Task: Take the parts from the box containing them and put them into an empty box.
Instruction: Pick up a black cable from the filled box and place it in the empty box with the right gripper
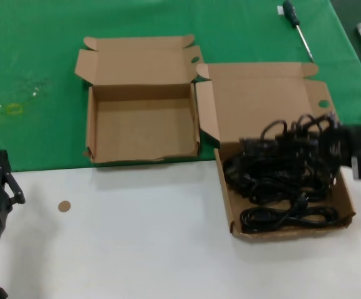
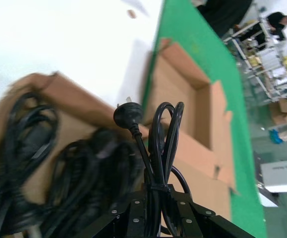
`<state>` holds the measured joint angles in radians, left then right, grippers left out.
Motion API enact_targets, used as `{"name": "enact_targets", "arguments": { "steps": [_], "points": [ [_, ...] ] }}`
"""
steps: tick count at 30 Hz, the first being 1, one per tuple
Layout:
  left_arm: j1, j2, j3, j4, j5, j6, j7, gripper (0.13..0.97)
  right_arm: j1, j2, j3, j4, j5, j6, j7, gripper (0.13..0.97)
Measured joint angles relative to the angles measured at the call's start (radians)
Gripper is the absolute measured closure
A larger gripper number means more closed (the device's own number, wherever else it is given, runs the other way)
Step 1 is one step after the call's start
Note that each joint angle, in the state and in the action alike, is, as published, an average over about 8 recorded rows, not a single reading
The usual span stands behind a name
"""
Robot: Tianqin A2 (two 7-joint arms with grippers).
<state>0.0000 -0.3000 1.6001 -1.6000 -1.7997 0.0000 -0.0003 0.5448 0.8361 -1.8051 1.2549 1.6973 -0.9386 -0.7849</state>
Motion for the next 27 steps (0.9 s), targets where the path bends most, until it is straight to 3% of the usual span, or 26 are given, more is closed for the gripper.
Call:
{"name": "enact_targets", "arguments": {
  "steps": [11,27],
  "points": [
    [0.000,0.000,0.000,0.000,0.000,0.000,0.000,0.945,0.101,-0.061,-0.031,0.017,-0.027,0.027,0.111,0.878],
    [0.000,0.000,0.000,0.000,0.000,0.000,0.000,0.945,0.217,-0.281,-0.160,-0.022,-0.129,0.115,0.174,0.879]
  ]
}}
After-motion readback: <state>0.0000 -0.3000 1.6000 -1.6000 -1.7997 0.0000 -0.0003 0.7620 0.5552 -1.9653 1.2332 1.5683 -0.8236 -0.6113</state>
